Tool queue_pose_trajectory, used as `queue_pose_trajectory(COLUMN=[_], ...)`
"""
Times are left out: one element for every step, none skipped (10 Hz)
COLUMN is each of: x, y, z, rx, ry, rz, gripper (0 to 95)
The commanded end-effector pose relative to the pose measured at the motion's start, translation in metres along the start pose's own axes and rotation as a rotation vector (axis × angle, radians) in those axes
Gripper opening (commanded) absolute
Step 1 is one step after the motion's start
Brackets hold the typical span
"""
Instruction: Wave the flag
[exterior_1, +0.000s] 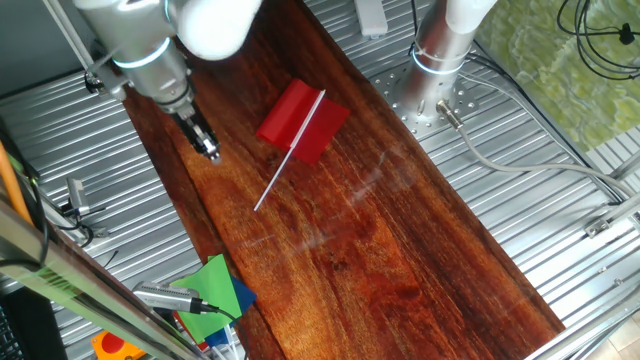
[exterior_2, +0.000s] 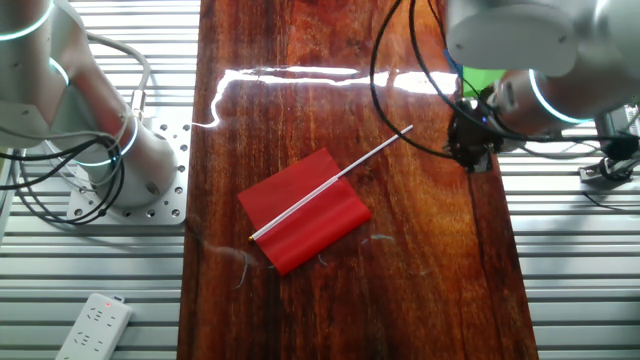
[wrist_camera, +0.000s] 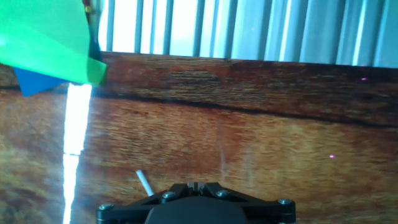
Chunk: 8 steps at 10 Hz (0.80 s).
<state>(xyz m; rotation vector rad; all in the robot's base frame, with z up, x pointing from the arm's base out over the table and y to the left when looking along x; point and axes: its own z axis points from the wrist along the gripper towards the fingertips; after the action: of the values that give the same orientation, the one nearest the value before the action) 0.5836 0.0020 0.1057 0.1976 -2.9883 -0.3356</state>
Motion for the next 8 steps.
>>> queue_pose_trajectory(x=[-0.002,-0.002,-0.001,0.0,0.002,0.005,0.009,0.012], y=[0.012,0.018,0.027,0.033,0.037,0.043,0.046,0.049], z=[0.008,0.011,0.017,0.021,0.024,0.029,0.032,0.035], rx=[0.003,0.004,0.005,0.007,0.008,0.01,0.011,0.011], ry=[-0.002,-0.006,-0.014,-0.019,-0.023,-0.03,-0.037,-0.044], rz=[0.02,0.028,0.042,0.048,0.05,0.056,0.059,0.064], gripper=[0.0,0.0,0.0,0.0,0.0,0.0,0.0,0.0])
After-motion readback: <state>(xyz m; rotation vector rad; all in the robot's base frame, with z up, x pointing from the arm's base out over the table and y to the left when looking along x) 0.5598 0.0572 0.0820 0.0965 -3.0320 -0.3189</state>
